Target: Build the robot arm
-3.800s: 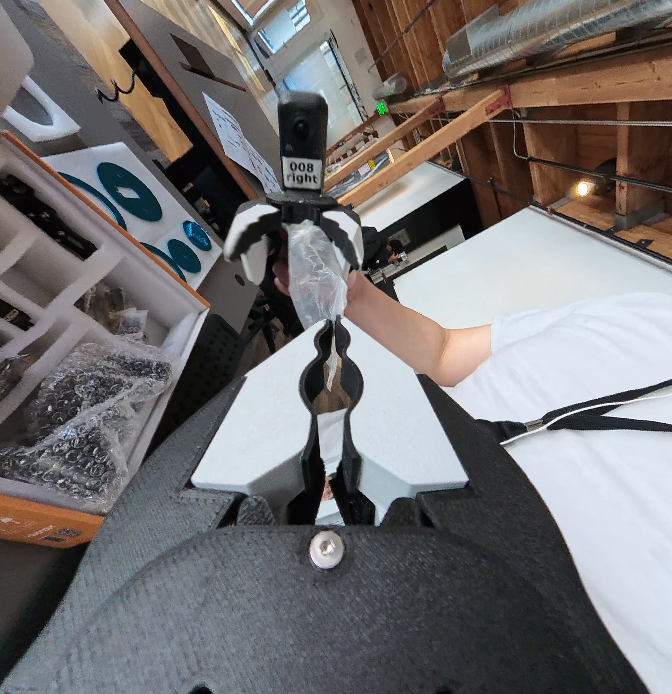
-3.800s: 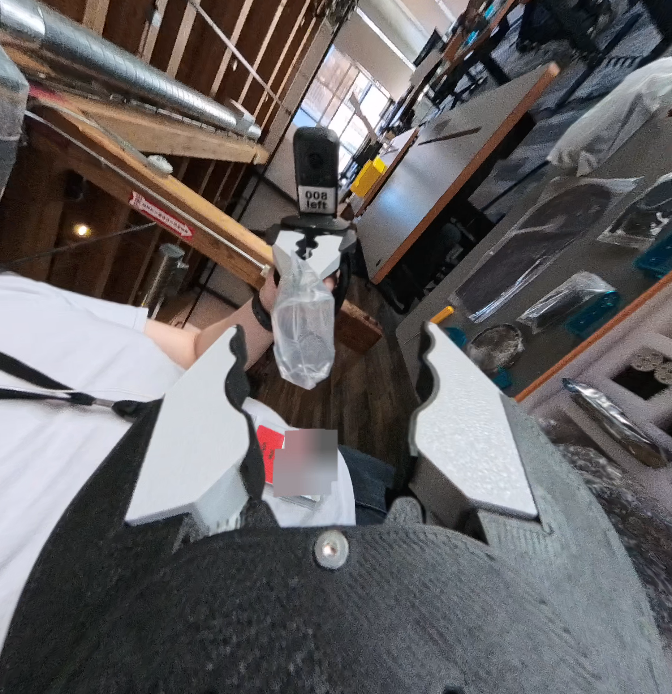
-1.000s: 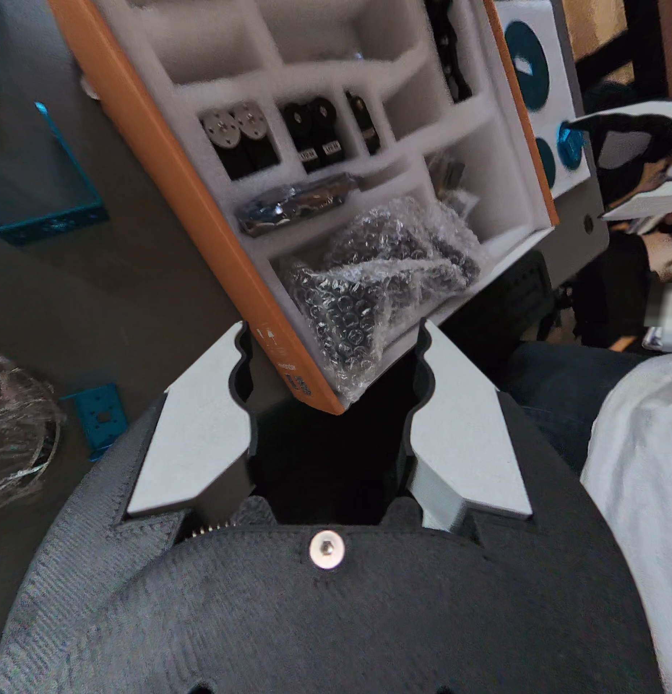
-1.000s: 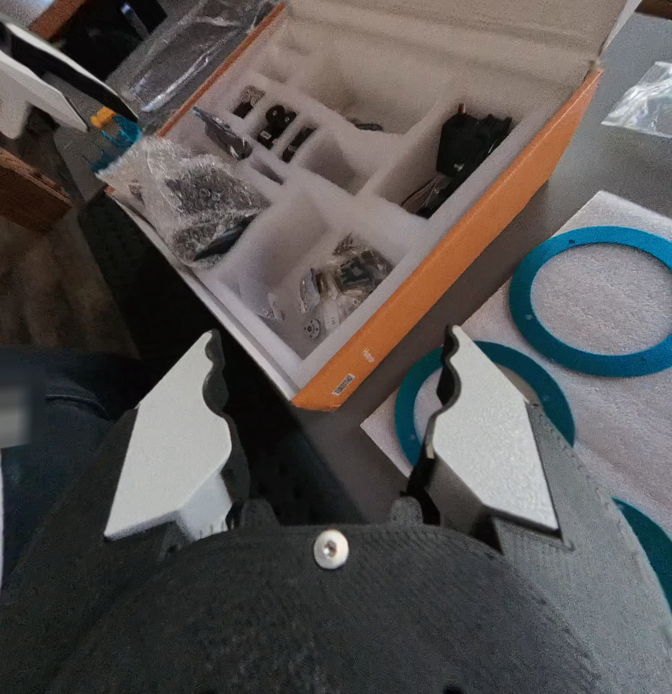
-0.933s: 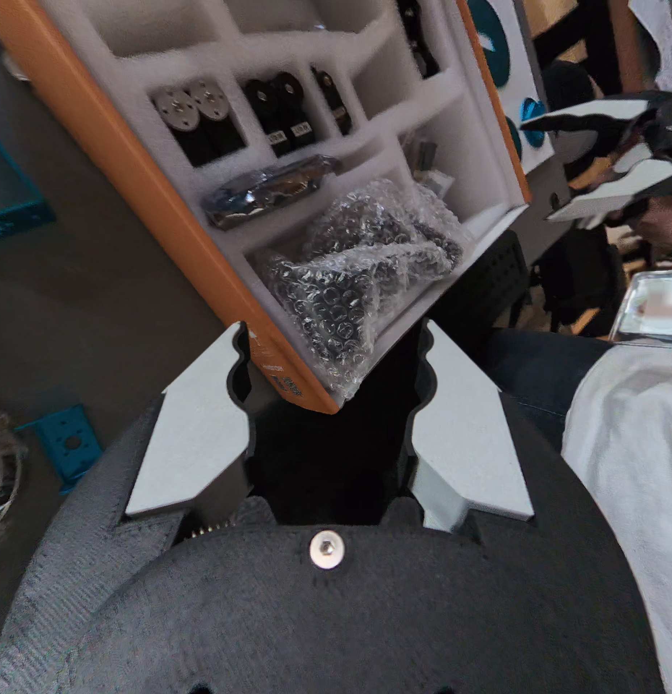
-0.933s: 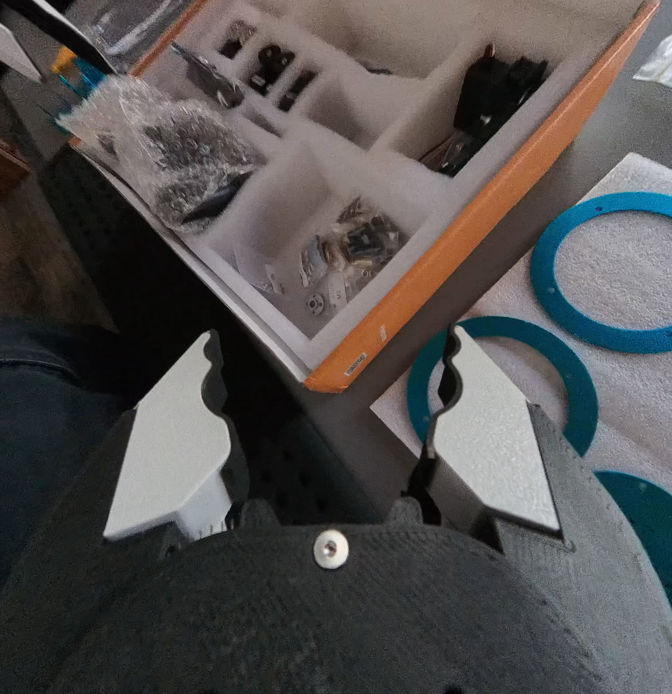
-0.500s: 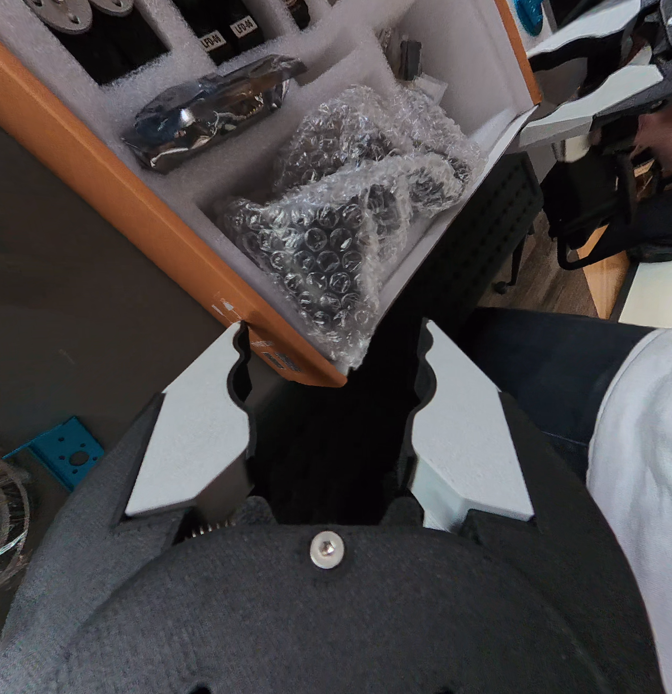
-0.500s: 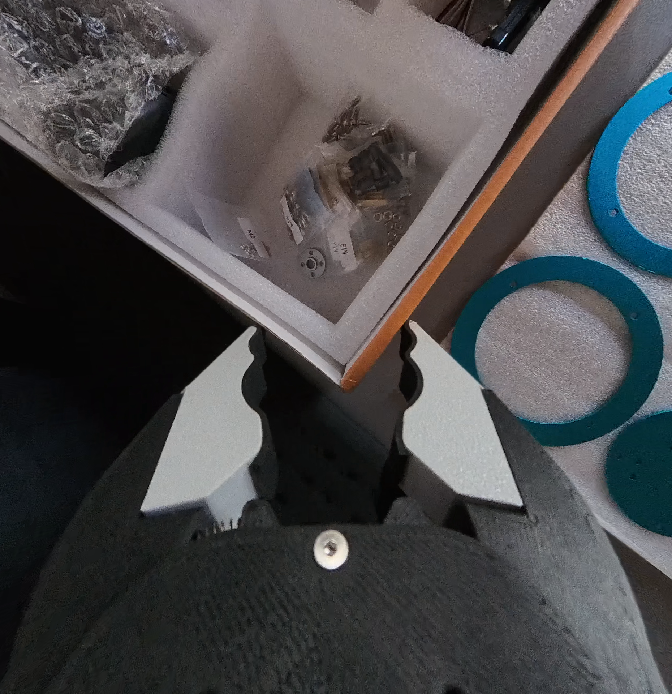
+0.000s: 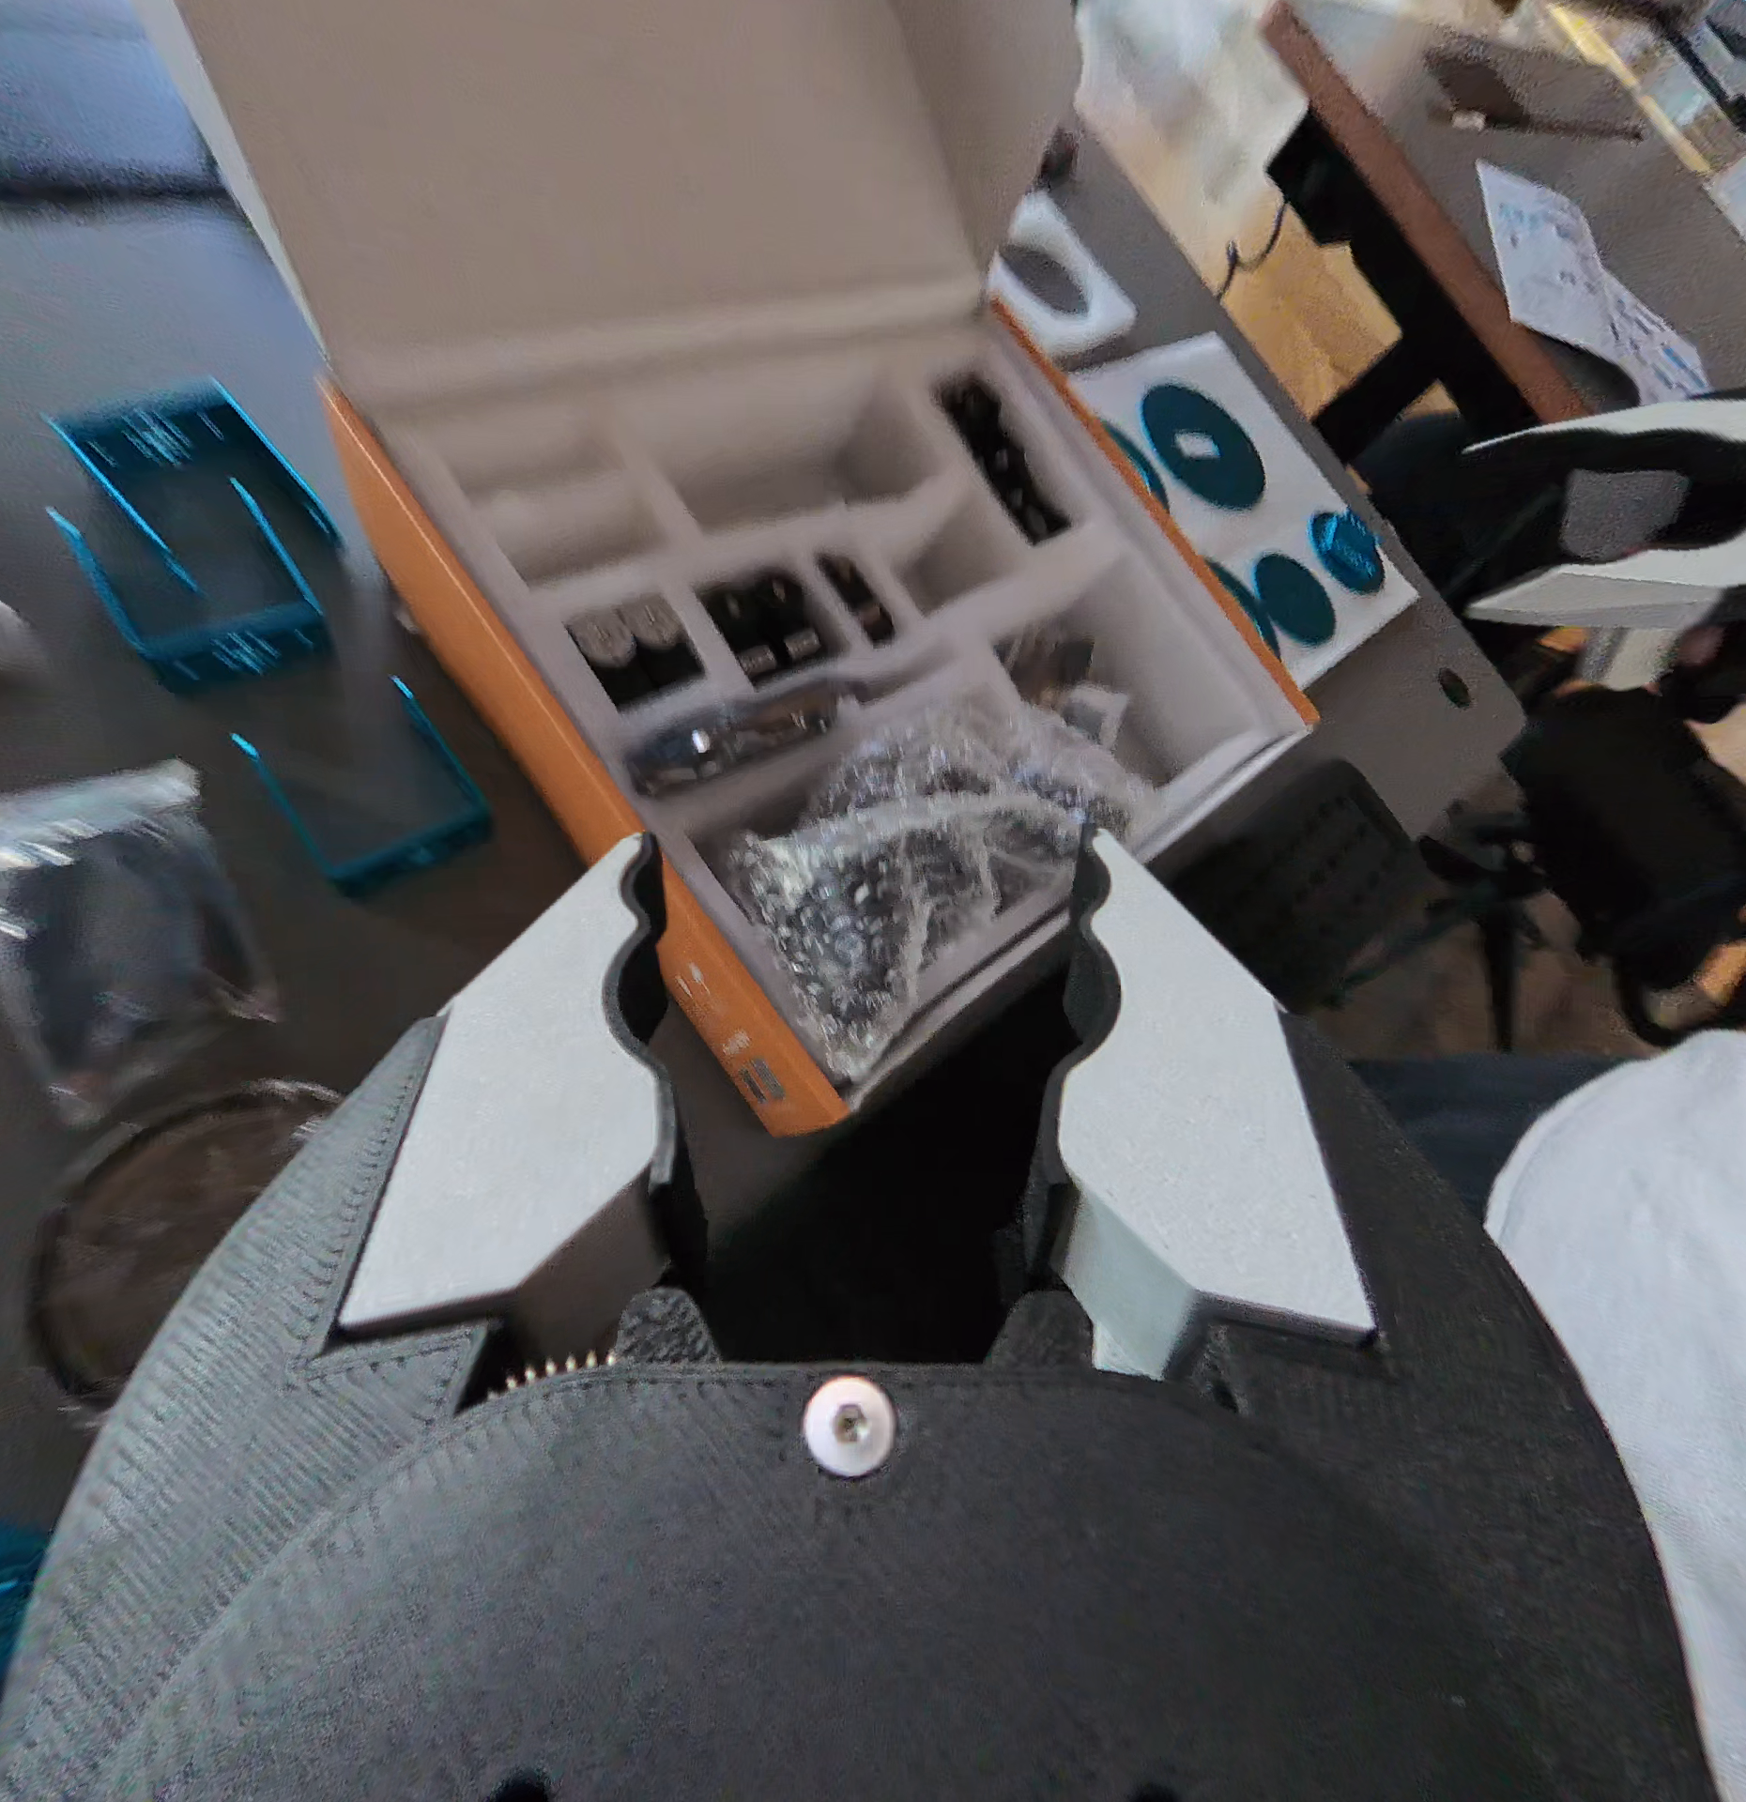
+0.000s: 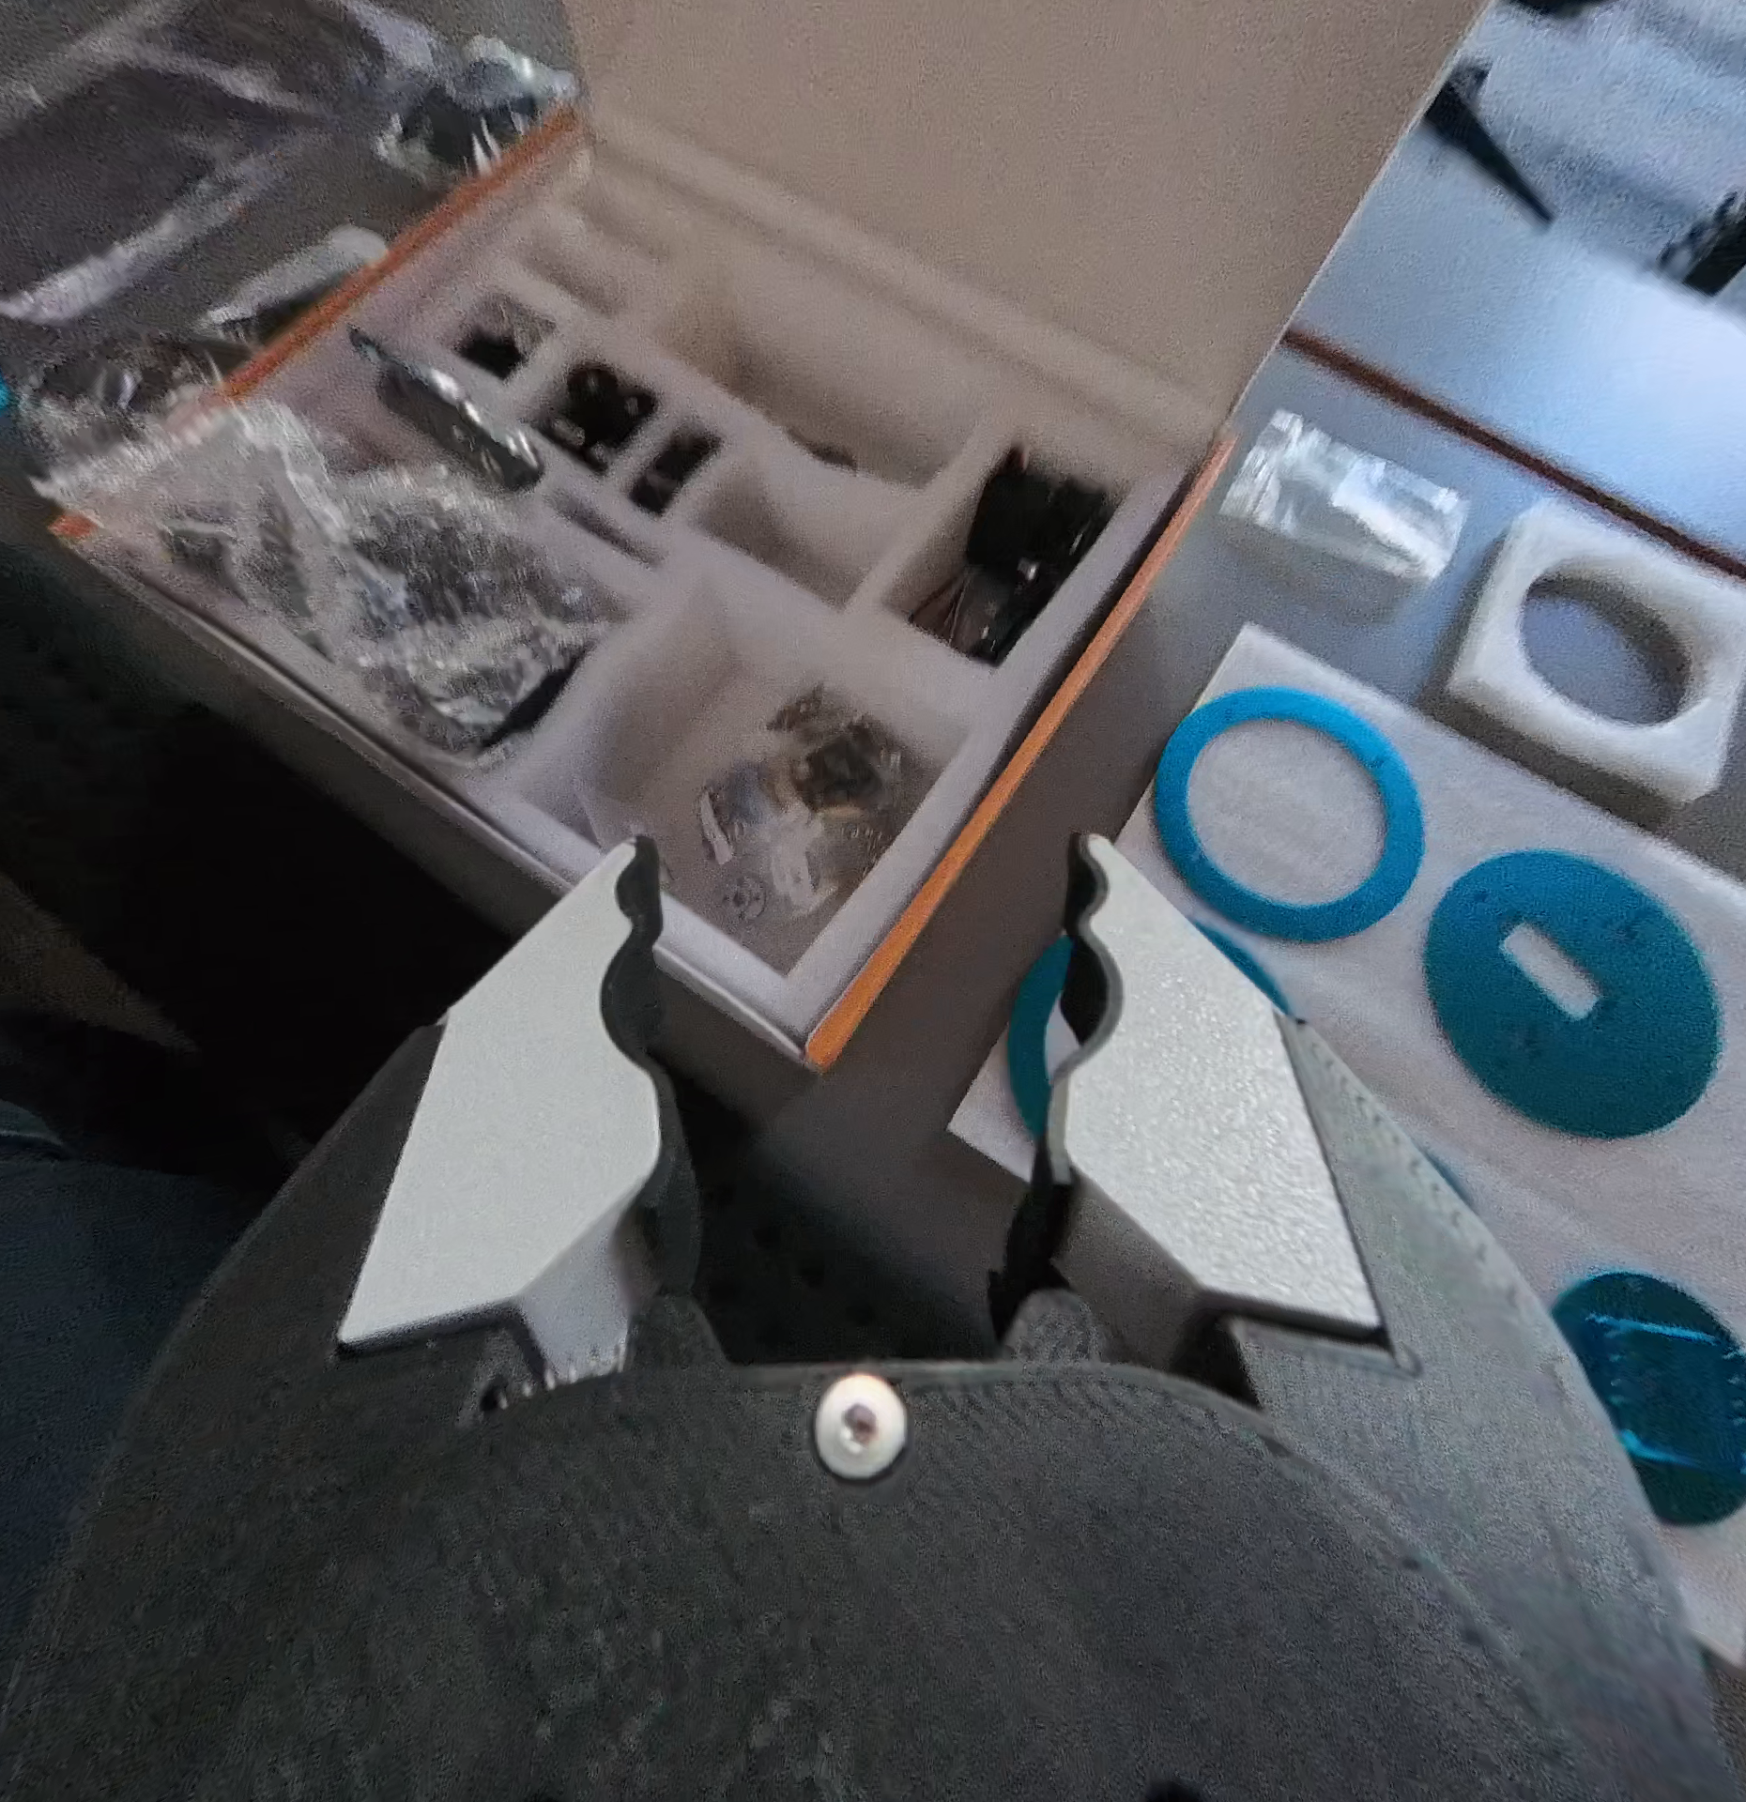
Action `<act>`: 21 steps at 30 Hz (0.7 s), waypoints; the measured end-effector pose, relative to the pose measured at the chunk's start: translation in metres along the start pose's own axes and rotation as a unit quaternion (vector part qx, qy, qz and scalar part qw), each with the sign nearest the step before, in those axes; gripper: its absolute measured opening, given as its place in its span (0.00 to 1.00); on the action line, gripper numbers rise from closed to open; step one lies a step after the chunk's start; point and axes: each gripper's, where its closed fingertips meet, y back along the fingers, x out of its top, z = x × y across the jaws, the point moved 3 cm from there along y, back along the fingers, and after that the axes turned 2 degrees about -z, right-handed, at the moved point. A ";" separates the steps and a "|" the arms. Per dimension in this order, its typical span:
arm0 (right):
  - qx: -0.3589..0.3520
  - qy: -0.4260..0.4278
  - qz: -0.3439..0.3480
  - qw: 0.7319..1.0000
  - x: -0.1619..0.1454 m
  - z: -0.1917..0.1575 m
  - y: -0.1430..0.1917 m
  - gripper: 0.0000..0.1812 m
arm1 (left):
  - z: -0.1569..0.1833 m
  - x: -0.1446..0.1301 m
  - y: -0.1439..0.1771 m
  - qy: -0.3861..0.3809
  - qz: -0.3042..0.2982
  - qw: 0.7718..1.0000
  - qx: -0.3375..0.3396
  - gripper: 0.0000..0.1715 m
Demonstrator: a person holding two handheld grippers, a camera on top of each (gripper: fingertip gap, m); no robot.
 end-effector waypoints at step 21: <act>0.139 0.233 -0.232 0.934 -0.035 -0.040 -0.119 0.23 | 0.075 0.090 0.104 -0.095 0.221 0.971 0.010 0.44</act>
